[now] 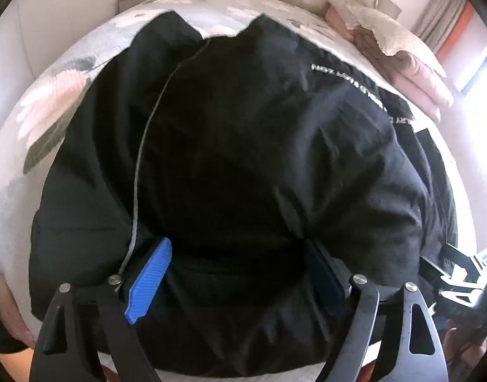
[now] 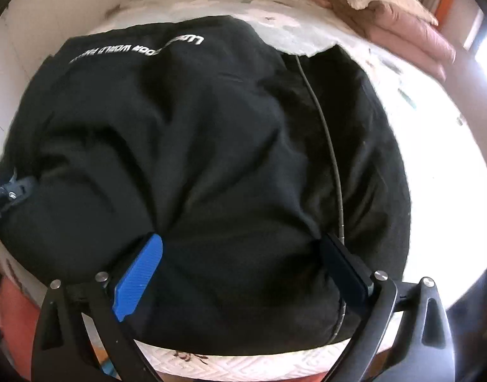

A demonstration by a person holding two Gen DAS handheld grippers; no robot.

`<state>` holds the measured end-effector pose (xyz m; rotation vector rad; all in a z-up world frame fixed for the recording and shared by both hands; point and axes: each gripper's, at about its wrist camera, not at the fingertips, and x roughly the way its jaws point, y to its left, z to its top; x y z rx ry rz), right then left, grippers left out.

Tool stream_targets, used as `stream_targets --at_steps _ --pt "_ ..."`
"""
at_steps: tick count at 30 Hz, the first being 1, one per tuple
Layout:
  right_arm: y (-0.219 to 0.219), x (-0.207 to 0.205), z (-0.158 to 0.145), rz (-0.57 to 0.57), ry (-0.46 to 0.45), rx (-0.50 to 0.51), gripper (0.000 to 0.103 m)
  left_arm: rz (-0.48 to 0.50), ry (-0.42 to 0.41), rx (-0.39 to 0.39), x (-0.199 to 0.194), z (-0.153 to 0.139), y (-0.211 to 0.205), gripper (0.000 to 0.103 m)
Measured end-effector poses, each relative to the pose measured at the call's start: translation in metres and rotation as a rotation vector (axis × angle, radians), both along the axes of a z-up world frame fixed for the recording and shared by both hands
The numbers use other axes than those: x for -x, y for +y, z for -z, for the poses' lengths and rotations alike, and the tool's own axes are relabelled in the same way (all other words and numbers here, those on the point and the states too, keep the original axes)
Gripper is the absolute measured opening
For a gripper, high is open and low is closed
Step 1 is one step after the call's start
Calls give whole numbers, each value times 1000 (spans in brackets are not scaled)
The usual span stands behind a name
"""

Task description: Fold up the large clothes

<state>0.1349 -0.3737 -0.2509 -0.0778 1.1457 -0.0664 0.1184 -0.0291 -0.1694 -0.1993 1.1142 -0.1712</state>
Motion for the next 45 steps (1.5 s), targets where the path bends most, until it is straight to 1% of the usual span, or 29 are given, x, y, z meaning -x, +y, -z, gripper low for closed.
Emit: stream_targets --at_steps 2,4,8,13,15,17,20,22,24,28,31,34,35,37,41,43,45 --pt "-5 -4 0 35 20 -50 101 2 8 -11 3 -3 1 86" --pt "-9 -4 -2 55 30 -83 101 10 -5 -27 9 -5 0 86" --pt "-4 3 -6 59 53 -87 102 -4 -1 -16 15 -5 2 86" --pt "2 12 -6 52 68 -77 102 -7 16 -27 14 -10 0 86" --pt "3 17 -8 59 77 -90 102 -16 1 -40 19 -17 0 86" --pt "5 25 -14 65 79 -103 102 -20 -31 -86 29 -29 -4 86" --pt "7 36 -38 69 16 -136 102 -9 -116 -170 46 -55 -14 86" --pt "9 41 -54 67 -31 -136 102 -1 -178 -228 54 -75 -20 86" --pt "11 43 -73 70 -77 -124 102 10 -224 -271 60 -94 -26 86" --pt "15 51 -112 83 -184 -109 102 14 -296 -297 74 -129 -32 86" --pt "16 56 -135 101 -240 -91 102 5 -320 -302 78 -151 -33 86" --pt "15 64 -151 122 -278 -91 102 7 -328 -302 85 -166 -38 86" --pt "13 65 -153 128 -285 -95 102 12 -329 -301 86 -169 -40 86" --pt "10 66 -157 139 -294 -111 102 17 -351 -323 92 -177 -45 86" --pt "6 66 -155 140 -286 -117 102 9 -382 -407 100 -182 -56 86" --pt "7 65 -153 145 -278 -115 102 9 -380 -414 102 -184 -58 86" --pt "8 66 -152 150 -277 -127 102 19 -383 -393 106 -187 -58 86"
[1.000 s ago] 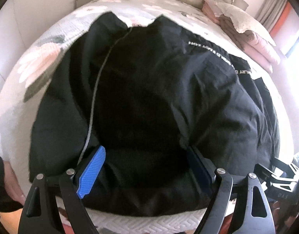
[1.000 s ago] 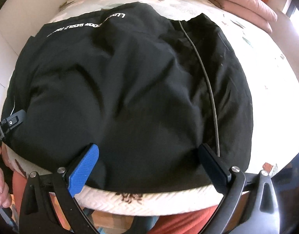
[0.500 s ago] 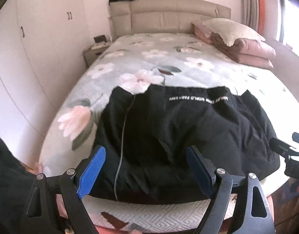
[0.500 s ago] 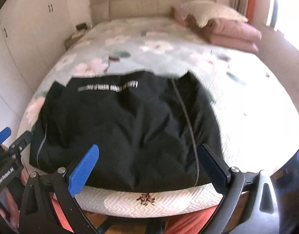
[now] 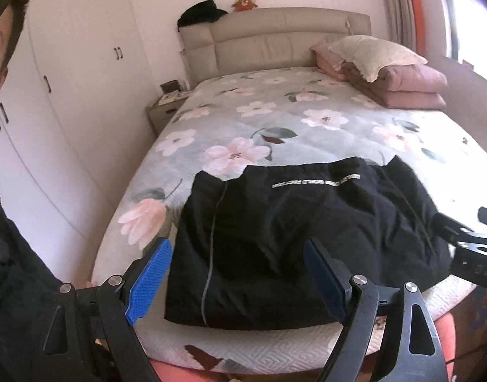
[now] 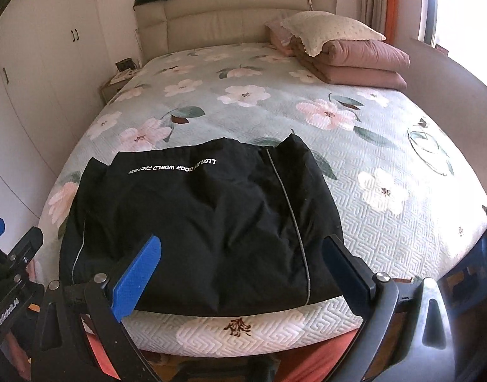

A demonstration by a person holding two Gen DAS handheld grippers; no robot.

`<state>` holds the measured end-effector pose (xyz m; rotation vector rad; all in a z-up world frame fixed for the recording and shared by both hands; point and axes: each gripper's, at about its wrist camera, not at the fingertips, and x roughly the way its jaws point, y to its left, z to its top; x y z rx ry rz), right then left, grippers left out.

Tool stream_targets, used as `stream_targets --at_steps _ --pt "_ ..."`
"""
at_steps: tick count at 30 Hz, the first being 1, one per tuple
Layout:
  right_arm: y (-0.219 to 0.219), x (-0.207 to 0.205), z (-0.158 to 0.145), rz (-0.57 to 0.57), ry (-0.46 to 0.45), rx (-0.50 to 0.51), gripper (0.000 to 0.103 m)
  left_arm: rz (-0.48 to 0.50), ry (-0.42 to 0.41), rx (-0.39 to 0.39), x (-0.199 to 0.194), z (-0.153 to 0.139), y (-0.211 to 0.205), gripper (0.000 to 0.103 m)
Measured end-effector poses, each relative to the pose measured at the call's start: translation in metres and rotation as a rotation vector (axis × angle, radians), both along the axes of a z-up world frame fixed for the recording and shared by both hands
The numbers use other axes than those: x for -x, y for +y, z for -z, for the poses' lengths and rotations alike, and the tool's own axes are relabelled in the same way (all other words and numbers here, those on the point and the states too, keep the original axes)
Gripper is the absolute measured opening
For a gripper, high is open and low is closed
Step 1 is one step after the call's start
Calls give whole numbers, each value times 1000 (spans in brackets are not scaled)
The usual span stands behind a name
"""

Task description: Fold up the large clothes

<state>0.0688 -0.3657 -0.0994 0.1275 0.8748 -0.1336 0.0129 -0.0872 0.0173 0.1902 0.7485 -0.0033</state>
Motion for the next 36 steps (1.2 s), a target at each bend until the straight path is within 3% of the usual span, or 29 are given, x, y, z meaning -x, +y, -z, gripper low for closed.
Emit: stream_targets --at_steps 4,10,16,21,27,36 --pt "3 2 5 -12 8 -14 102 4 -5 3 8 -3 2 86" --pt "18 -3 17 -46 27 -46 102 -30 -33 -64 22 -4 8 86" --pt "36 -4 18 -77 34 -74 102 2 -49 -2 35 -15 27 86" --pt "41 9 12 -75 18 -16 102 7 -63 9 34 -13 23 86" --pt "26 17 14 -32 38 12 102 36 -21 47 25 -1 12 86" --pt "32 19 17 -37 43 -1 102 -3 -2 34 25 4 13 86"
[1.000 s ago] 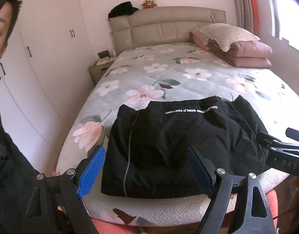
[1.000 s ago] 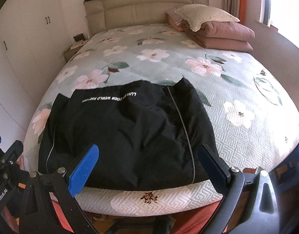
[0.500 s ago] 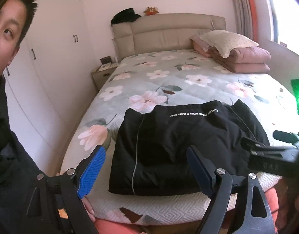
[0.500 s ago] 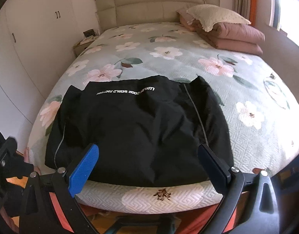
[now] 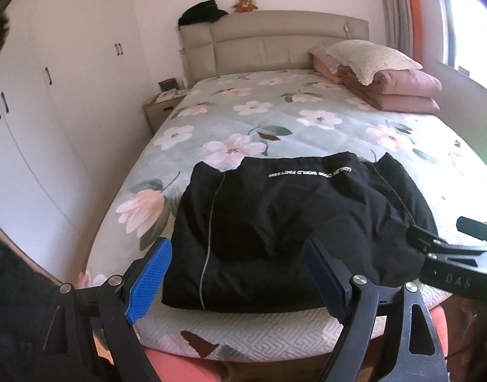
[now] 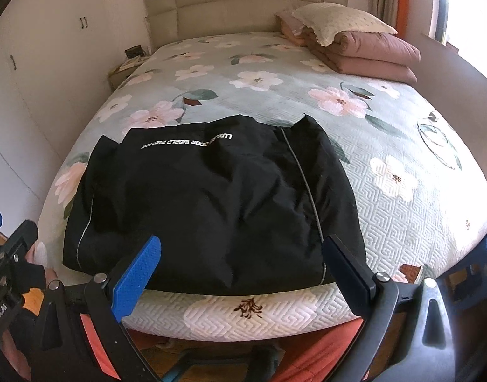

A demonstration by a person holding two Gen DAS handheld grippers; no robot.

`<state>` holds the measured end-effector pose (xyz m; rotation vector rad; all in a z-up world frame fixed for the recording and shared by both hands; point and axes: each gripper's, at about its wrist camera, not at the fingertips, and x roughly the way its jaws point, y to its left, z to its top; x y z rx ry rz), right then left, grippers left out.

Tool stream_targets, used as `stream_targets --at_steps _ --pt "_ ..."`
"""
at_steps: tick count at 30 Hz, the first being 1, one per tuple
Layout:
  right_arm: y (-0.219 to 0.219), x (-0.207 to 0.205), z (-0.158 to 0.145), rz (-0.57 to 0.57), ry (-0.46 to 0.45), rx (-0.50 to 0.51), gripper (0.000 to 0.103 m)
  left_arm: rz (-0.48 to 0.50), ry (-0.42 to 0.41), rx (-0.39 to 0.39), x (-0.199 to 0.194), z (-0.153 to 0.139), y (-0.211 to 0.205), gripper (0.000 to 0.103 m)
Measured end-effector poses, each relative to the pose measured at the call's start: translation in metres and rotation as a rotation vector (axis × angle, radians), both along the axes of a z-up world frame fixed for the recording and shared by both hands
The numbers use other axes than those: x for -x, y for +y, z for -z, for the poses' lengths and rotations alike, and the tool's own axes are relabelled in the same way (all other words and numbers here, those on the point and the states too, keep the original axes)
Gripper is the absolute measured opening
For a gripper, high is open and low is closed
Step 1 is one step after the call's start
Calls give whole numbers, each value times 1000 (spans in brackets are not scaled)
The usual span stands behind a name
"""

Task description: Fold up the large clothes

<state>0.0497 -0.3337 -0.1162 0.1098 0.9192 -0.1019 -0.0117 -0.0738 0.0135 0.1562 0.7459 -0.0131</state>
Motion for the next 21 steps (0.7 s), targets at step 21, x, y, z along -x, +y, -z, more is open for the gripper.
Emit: stream_targets --at_steps 21 --pt "4 -1 -78 -32 -108 98 102 -2 -82 -34 4 -62 4 86"
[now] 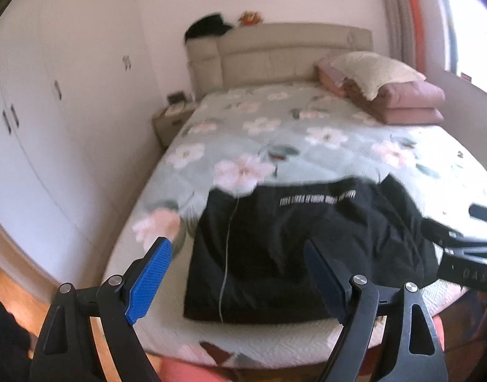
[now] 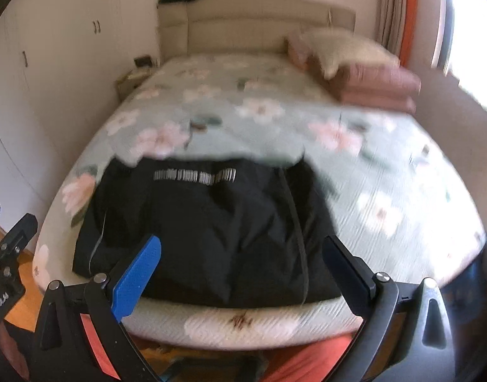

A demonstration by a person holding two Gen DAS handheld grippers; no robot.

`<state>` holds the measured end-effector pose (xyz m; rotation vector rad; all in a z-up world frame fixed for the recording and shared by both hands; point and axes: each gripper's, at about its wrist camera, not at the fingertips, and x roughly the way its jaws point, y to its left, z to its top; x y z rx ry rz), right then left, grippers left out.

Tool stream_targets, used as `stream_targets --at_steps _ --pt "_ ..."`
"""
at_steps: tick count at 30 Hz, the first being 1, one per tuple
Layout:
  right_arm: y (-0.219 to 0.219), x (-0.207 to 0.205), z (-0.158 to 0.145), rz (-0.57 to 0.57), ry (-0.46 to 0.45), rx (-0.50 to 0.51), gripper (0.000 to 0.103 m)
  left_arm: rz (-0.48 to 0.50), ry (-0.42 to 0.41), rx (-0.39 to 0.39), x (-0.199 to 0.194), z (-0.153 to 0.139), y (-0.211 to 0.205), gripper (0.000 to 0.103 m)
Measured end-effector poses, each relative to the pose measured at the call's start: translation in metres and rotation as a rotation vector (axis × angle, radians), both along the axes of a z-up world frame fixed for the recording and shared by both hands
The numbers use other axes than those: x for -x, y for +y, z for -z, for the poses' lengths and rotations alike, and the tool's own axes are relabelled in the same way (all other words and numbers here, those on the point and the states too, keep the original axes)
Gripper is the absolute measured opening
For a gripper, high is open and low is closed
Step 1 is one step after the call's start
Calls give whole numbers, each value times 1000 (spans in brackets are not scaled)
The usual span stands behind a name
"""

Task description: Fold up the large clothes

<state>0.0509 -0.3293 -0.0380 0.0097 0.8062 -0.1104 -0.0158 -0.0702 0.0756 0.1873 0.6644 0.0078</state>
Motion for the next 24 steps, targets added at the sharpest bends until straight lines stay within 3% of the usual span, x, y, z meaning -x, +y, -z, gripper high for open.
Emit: stream_targets --at_steps 3,7,15,24 --pt "1 2 -30 4 -83 45 102 5 -57 8 0 -25 -1 86" --pt "-4 1 -49 -27 -127 -8 103 -19 -105 72 -3 -46 5 86" --pt "-8 0 -59 -46 -145 -34 103 -41 -128 74 -12 -57 5 86" --pt "-6 -4 -45 -33 -99 -71 103 -36 -111 69 -10 -53 2 86"
